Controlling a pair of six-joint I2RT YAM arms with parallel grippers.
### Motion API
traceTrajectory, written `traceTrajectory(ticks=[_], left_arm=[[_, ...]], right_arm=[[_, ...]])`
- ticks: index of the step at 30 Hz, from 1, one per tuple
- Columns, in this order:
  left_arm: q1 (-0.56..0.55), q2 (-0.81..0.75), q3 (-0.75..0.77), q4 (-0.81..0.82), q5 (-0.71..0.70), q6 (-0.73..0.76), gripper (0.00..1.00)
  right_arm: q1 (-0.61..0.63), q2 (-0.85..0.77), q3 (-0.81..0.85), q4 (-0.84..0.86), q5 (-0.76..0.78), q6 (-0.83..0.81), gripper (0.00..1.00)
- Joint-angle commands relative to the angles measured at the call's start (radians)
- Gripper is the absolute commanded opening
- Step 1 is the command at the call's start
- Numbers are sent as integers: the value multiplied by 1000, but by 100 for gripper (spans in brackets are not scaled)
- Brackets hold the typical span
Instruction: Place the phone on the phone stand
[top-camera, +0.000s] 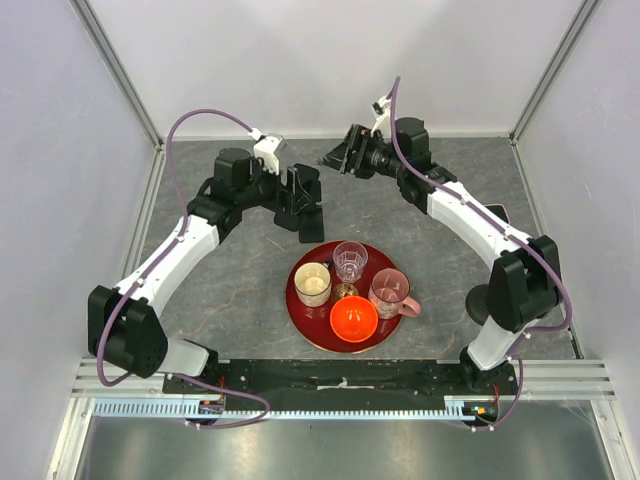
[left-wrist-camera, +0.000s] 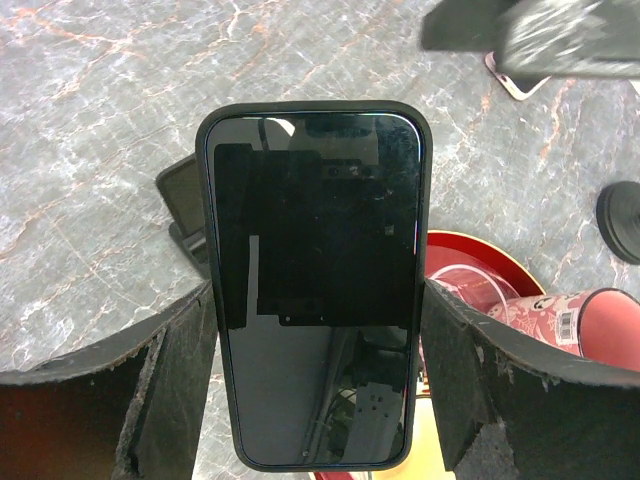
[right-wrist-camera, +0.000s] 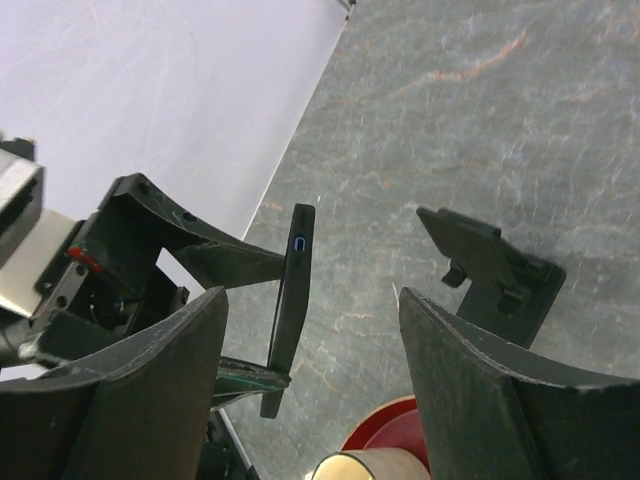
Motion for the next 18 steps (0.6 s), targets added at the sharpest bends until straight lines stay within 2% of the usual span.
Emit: traceTrajectory(ticks=[1,5,8,14,17,18], left_arm=[[-40,-6,15,76,-19,78,2],[-62,-2,21,67,-36,100,2],[-66,-3,25,57,-51,109,2],[-71,-18,27,50,-65,121,2],[-71,-26,27,48,-71,123,2],[-71,-28,27,48,-70,123,2]], right_arm=[[20,8,-23,72,-25,37,76],[48,31,-26,95,-42,52,76],[72,54,-12,92,-38,57,71],[97,99,19,77,-44,57,58],[97,91,9,77,-24,51,50],[97,88,6,78,-19,48,44]])
